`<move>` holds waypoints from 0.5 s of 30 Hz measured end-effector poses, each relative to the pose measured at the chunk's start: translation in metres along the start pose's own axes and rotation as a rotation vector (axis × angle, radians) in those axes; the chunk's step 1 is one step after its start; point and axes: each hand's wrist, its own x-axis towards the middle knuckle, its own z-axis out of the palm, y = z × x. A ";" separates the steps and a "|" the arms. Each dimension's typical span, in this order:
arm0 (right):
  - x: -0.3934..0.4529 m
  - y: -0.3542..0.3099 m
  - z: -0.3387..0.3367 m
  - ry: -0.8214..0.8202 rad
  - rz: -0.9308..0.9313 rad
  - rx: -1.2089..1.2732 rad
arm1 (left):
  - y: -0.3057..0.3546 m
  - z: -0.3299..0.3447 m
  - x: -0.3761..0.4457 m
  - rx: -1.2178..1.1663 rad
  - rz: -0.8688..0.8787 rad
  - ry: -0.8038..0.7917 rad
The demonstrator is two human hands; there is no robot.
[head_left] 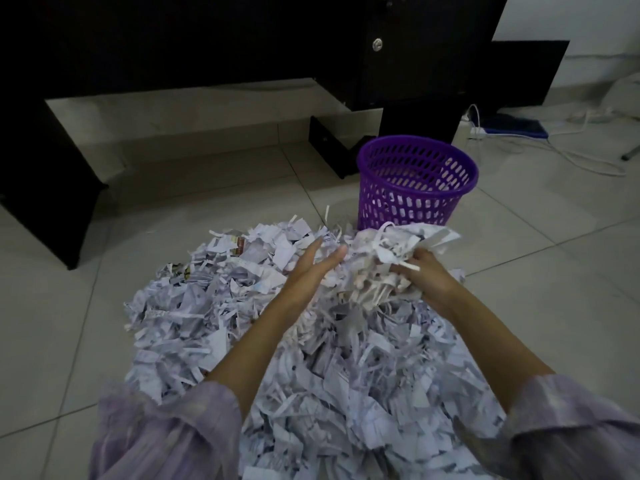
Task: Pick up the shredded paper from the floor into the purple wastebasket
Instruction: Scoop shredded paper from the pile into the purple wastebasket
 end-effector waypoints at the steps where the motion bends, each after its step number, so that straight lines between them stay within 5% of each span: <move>1: -0.001 0.000 0.005 -0.045 0.001 -0.011 | 0.008 0.007 0.000 -0.063 -0.015 -0.017; 7: -0.007 0.001 0.029 -0.073 -0.164 -0.374 | 0.023 0.036 0.008 -0.275 -0.104 -0.091; 11: -0.008 0.004 0.033 -0.124 -0.167 -0.708 | 0.018 0.044 0.016 -0.332 -0.112 0.034; 15: -0.010 -0.002 0.027 -0.217 -0.131 -0.433 | 0.010 0.046 0.023 -0.385 -0.110 0.189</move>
